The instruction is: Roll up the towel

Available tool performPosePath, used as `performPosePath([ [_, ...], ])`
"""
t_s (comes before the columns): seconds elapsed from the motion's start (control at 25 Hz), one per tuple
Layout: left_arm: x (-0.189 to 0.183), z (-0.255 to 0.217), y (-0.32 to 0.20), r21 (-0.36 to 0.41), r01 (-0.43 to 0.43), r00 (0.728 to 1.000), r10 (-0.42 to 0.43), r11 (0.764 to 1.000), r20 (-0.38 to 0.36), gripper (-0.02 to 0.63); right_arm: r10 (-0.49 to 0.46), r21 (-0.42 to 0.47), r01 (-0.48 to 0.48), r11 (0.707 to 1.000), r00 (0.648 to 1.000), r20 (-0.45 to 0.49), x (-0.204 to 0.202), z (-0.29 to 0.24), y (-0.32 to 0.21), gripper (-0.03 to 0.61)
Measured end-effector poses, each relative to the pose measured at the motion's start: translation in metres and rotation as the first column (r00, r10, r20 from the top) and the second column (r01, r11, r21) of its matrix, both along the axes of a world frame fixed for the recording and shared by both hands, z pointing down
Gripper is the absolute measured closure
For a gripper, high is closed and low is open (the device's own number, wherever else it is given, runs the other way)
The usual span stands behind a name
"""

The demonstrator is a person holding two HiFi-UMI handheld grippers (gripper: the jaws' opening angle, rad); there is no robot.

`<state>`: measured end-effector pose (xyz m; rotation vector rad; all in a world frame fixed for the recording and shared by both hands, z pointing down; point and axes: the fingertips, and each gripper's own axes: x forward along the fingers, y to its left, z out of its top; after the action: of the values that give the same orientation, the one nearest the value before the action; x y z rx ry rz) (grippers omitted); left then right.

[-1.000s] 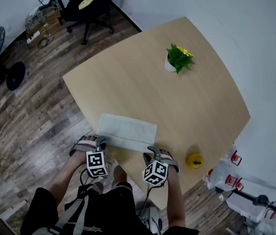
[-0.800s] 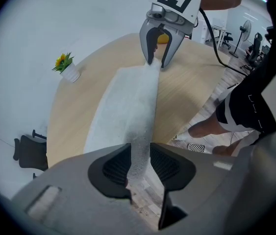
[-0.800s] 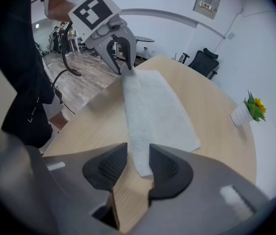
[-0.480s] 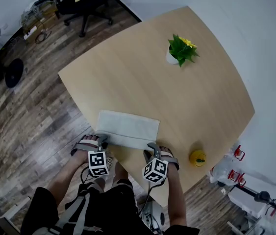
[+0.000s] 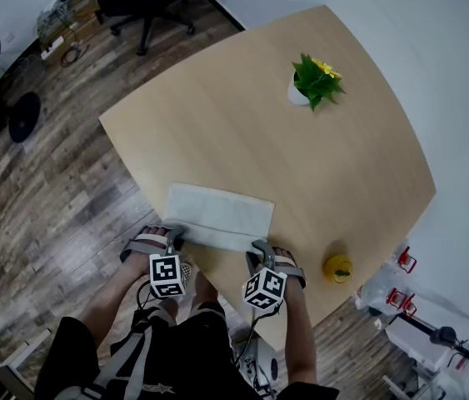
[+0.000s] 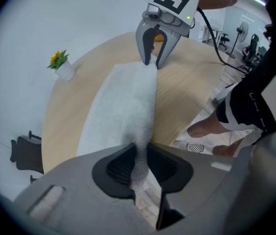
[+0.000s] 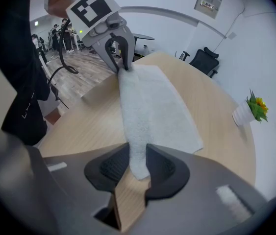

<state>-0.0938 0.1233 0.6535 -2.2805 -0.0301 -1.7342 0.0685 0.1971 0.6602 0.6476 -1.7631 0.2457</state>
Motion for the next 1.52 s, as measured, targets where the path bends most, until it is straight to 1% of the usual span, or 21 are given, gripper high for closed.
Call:
performPosePath([
  [0.04,0.0,0.0,-0.001,0.009,0.001,1.0,-0.001,1.0,0.0,0.525,-0.002,0.0,0.002,1.0,1.0,-0.005,0.0,0.0,0.0,0.464],
  [0.28,-0.002,-0.001,0.003,0.012,-0.009,1.0,0.009,1.0,0.0,0.557,-0.002,-0.007,0.002,1.0,1.0,-0.011,-0.003,-0.001,0.007,0.511],
  [0.44,-0.009,-0.002,0.015,-0.016,-0.018,1.0,0.018,1.0,0.006,0.56,-0.004,-0.023,0.004,1.0,1.0,-0.004,-0.011,-0.002,0.02,0.518],
  [0.64,-0.019,-0.002,0.034,-0.033,-0.036,0.999,0.036,0.999,0.02,0.56,0.004,-0.028,-0.003,1.0,1.0,0.009,-0.021,-0.002,0.04,0.52],
  [0.76,-0.022,-0.001,0.038,-0.04,-0.038,0.999,0.038,0.999,0.014,0.56,0.01,-0.025,-0.01,1.0,1.0,0.009,-0.023,-0.002,0.043,0.52],
  [1.52,-0.016,-0.015,0.017,-0.044,-0.057,0.997,0.059,0.997,0.044,0.555,0.018,-0.093,-0.014,0.996,0.999,0.039,-0.019,-0.019,0.026,0.518],
])
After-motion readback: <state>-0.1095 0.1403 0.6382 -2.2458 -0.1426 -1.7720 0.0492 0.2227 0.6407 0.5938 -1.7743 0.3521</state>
